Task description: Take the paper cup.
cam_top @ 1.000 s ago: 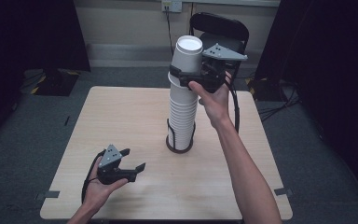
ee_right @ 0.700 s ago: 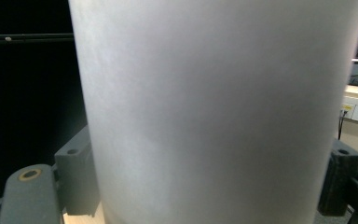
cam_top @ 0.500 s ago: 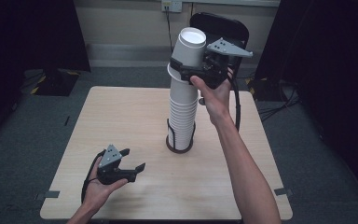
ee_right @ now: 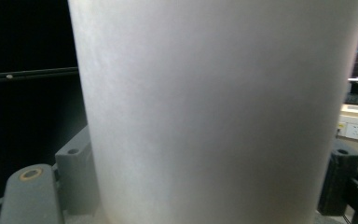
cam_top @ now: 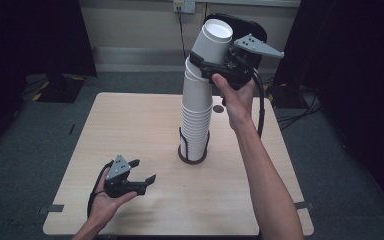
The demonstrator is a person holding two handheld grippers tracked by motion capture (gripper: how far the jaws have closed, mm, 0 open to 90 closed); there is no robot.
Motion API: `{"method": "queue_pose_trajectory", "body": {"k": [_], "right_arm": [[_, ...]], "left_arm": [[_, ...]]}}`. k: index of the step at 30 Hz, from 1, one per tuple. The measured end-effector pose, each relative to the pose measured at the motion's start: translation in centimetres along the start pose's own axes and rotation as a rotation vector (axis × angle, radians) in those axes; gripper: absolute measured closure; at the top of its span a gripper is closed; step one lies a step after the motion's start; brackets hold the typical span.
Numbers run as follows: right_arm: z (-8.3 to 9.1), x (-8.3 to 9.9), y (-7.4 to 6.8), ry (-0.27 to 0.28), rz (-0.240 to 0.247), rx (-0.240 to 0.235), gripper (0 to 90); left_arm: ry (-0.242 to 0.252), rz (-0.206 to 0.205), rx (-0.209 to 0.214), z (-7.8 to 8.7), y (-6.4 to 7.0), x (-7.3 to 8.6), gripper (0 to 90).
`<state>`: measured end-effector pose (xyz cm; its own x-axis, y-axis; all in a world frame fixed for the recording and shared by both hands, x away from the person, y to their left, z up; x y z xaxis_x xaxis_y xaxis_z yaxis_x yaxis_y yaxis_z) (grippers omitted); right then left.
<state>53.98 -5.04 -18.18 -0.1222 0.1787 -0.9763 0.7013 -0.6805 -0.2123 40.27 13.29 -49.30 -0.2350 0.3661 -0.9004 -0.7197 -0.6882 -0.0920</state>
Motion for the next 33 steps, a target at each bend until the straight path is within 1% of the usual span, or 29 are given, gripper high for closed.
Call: {"method": "queue_pose_trajectory", "body": {"k": [2,4,6,7,10,11,12,13,15,17,18,20,21,23,24,25,26,27,29,33], "right_arm": [[0.5,-0.2,0.4,0.003,-0.005,0.01,16.6],[0.8,-0.3,0.6,0.001,-0.006,0.017,16.7],[1.1,-0.4,0.8,0.0,-0.019,0.029,16.8],[1.3,-0.5,0.9,0.003,-0.026,0.031,16.8],[1.7,-0.3,1.1,-0.01,-0.025,0.039,16.9],[2.0,0.0,1.4,-0.026,-0.024,0.046,17.0],[2.0,0.0,1.4,-0.026,-0.024,0.046,17.0],[2.5,0.1,1.8,-0.023,-0.035,0.056,16.9],[3.0,0.0,2.1,-0.016,-0.053,0.061,16.9],[3.3,0.0,2.2,-0.016,-0.054,0.066,16.9],[3.8,-0.1,2.5,-0.021,-0.053,0.076,16.9],[4.1,-0.1,2.7,-0.028,-0.05,0.082,17.0],[4.6,0.0,3.0,-0.035,-0.052,0.093,17.0],[4.9,0.1,3.1,-0.041,-0.053,0.097,17.0],[5.5,0.3,3.2,-0.049,-0.046,0.108,17.0],[5.8,0.3,3.3,-0.049,-0.049,0.116,17.0],[6.1,0.4,3.4,-0.05,-0.052,0.118,17.0],[6.1,0.4,3.4,-0.05,-0.052,0.118,17.0],[6.8,0.8,3.7,-0.07,-0.045,0.128,17.0],[7.3,1.3,3.9,-0.083,-0.044,0.135,17.0]], "left_arm": [[0.001,0.0,0.003,0.0,0.0,0.0,17.8],[0.0,0.008,0.002,-0.1,0.1,0.0,17.8],[-0.001,0.024,0.013,-0.1,0.1,0.0,18.0],[-0.003,0.026,0.01,0.0,0.1,0.0,18.2],[0.0,0.024,0.011,-0.1,0.2,0.0,18.2],[-0.004,0.021,0.012,-0.1,0.2,0.0,18.2],[-0.004,0.021,0.012,-0.1,0.2,0.0,18.2],[-0.005,0.017,0.014,-0.2,0.3,0.0,18.1],[-0.009,0.006,0.013,-0.3,0.3,0.1,18.2],[-0.012,0.01,0.017,-0.4,0.4,0.1,18.1],[-0.012,0.002,0.02,-0.5,0.5,0.0,18.1],[-0.013,0.001,0.018,-0.5,0.5,0.0,18.1],[-0.009,0.014,0.022,-0.5,0.6,0.0,18.1],[-0.01,0.01,0.018,-0.5,0.5,0.0,18.1],[-0.018,-0.01,0.012,-0.5,0.5,0.1,18.1],[-0.028,-0.006,0.012,-0.5,0.6,0.2,18.1],[-0.022,-0.003,0.014,-0.6,0.6,0.2,18.1],[-0.022,-0.003,0.014,-0.6,0.6,0.2,18.1],[-0.019,-0.006,0.014,-0.7,0.7,0.1,18.1],[-0.025,0.004,0.026,-0.7,0.8,0.1,18.1]]}}
Point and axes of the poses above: each handheld gripper's, and its own axes: z roughly backward along the jaws, x roughly out of its underside, y roughly to its right, the point moved 10 cm from there along -z, roughly forward along the jaws, and after that the axes turned 9 degrees about -z, right-handed, at the moved point
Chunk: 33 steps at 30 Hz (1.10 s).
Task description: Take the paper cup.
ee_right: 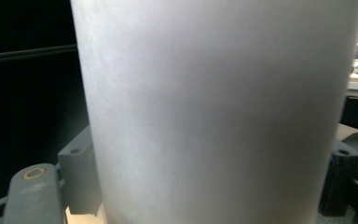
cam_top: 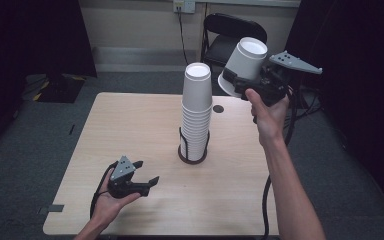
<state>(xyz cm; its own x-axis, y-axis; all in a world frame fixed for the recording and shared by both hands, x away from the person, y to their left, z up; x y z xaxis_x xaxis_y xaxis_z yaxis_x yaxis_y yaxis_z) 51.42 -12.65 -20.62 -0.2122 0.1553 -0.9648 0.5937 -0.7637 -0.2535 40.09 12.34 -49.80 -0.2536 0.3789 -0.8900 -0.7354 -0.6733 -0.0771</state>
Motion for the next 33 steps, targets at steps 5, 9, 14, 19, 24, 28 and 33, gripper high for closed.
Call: {"method": "queue_pose_trajectory", "body": {"k": [5,9,14,19,24,28,33], "right_arm": [[0.5,1.4,0.2,-0.028,-0.004,-0.003,17.1],[1.0,2.9,0.4,-0.051,-0.025,-0.01,17.1],[1.6,4.3,0.7,-0.074,-0.044,-0.011,17.2],[2.0,5.7,0.9,-0.102,-0.053,-0.013,17.2],[2.3,7.3,0.9,-0.127,-0.068,-0.019,17.2],[2.6,8.5,0.7,-0.135,-0.086,-0.027,17.2],[2.7,9.5,0.3,-0.15,-0.097,-0.04,17.2]], "left_arm": [[0.003,0.005,0.0,0.1,-0.1,0.0,18.8],[0.007,-0.002,0.005,0.1,0.0,-0.1,18.8],[0.016,0.0,0.009,0.2,0.2,-0.2,18.8],[0.012,0.0,0.005,0.1,0.2,-0.3,18.7],[0.021,-0.009,0.038,0.2,0.7,-0.5,18.1],[0.014,-0.002,0.042,0.2,0.7,-0.4,18.5],[0.017,0.016,0.043,0.3,0.5,-0.5,18.5]]}}
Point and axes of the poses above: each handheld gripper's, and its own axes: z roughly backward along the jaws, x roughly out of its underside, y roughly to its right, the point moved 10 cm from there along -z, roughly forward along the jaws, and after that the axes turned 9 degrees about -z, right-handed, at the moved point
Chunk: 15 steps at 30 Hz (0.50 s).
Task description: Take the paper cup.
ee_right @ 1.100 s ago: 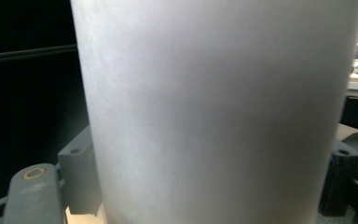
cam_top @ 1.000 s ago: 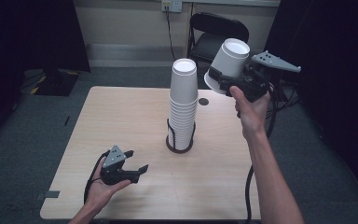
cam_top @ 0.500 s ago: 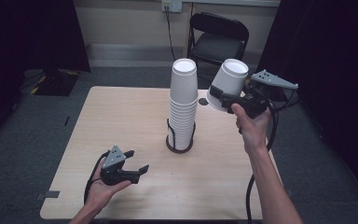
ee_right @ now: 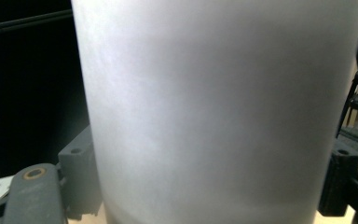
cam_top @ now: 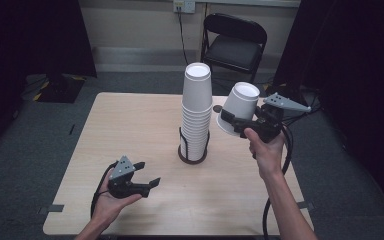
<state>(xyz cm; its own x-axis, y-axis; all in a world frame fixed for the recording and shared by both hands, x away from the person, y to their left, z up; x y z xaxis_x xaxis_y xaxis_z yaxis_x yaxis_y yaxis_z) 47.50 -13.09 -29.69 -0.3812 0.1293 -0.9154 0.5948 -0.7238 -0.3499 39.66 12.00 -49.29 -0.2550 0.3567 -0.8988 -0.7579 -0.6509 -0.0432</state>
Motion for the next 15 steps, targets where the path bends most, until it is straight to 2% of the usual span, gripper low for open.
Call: {"method": "queue_pose_trajectory", "body": {"k": [6,9,11,15], "right_arm": [[-0.1,1.7,-0.6,-0.032,-0.002,-0.024,17.2],[-0.2,3.0,-1.1,-0.046,-0.018,-0.04,17.2],[-0.3,3.7,-1.3,-0.051,-0.035,-0.051,17.2],[-0.5,4.4,-1.4,-0.05,-0.051,-0.062,17.2]], "left_arm": [[0.013,-0.002,-0.015,0.1,-0.2,-0.2,20.1],[0.013,-0.027,0.005,-0.2,0.3,-0.6,21.4],[0.023,-0.034,0.005,-0.3,0.4,-0.9,21.4],[0.037,-0.009,0.023,-0.4,0.6,-1.6,22.5]]}}
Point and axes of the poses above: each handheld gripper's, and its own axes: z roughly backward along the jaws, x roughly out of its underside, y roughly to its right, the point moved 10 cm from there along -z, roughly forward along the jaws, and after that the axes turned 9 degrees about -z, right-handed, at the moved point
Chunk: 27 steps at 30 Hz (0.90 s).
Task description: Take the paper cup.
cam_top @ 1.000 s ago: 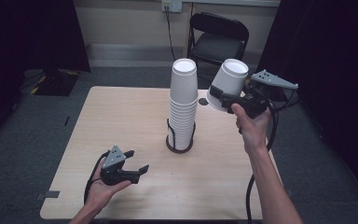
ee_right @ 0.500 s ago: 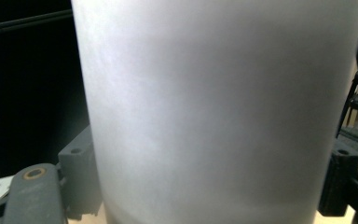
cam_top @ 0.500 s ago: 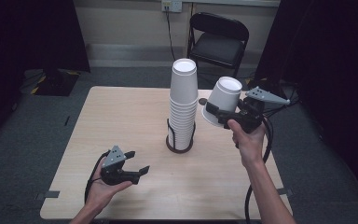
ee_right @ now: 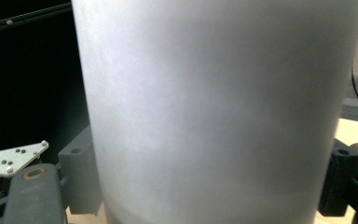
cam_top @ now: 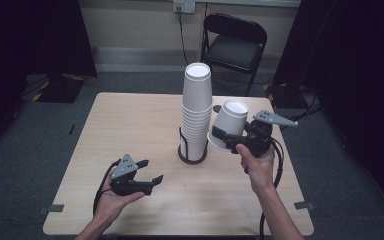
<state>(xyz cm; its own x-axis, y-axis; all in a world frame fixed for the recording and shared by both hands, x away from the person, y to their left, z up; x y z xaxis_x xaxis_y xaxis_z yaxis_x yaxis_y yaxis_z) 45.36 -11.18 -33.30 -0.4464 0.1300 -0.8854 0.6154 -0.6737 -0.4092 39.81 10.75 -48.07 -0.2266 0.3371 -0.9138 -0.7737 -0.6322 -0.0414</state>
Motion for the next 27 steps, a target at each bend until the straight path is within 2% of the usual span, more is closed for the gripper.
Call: {"method": "queue_pose_trajectory", "body": {"k": [1,3,4,8,9,10,15,16,18,19,20,23,24,27], "right_arm": [[-0.1,0.3,0.0,-0.003,-0.004,0.001,17.2],[-0.3,0.8,0.0,-0.014,-0.003,-0.006,17.2],[-0.4,0.9,0.0,-0.011,-0.009,-0.009,17.2],[-0.4,1.4,0.0,-0.015,-0.027,-0.019,17.2],[-0.5,1.9,0.0,-0.017,-0.029,-0.021,17.1],[-0.5,1.9,0.0,-0.017,-0.029,-0.021,17.1],[-0.9,3.4,-0.4,-0.036,-0.046,-0.037,17.1],[-1.0,3.9,-0.6,-0.038,-0.063,-0.048,17.1],[-1.0,4.4,-0.6,-0.044,-0.067,-0.053,17.1],[-1.1,4.5,-0.6,-0.044,-0.07,-0.052,17.1],[-1.0,4.8,-0.6,-0.047,-0.076,-0.056,17.1],[-1.1,5.3,-0.6,-0.055,-0.089,-0.06,17.1],[-1.1,5.8,-0.6,-0.061,-0.103,-0.072,17.1],[-1.1,6.1,-0.7,-0.058,-0.114,-0.076,17.1]], "left_arm": [[0.009,0.018,0.009,0.0,0.1,-0.3,22.5],[0.021,0.014,-0.007,-0.1,-0.1,-0.7,23.6],[0.026,0.016,0.0,-0.1,0.0,-1.0,24.1],[0.042,-0.012,-0.008,-0.3,0.0,-1.9,24.8],[0.054,-0.037,-0.019,-0.5,-0.1,-2.5,24.8],[0.054,-0.037,-0.019,-0.5,-0.1,-2.5,23.7],[0.054,-0.047,0.003,-1.3,0.5,-3.3,23.1],[0.056,-0.049,0.013,-1.7,0.7,-3.5,23.8],[0.058,-0.05,0.022,-1.8,0.9,-3.5,28.2],[0.08,-0.048,0.05,-2.1,1.3,-3.7,30.6],[0.08,-0.048,0.05,-2.1,1.3,-3.7,30.0],[0.083,-0.035,0.056,-2.4,1.8,-3.5,30.8],[0.088,-0.023,0.083,-2.6,2.2,-3.5,30.8],[0.094,-0.019,0.084,-2.6,2.3,-3.6,30.8]]}}
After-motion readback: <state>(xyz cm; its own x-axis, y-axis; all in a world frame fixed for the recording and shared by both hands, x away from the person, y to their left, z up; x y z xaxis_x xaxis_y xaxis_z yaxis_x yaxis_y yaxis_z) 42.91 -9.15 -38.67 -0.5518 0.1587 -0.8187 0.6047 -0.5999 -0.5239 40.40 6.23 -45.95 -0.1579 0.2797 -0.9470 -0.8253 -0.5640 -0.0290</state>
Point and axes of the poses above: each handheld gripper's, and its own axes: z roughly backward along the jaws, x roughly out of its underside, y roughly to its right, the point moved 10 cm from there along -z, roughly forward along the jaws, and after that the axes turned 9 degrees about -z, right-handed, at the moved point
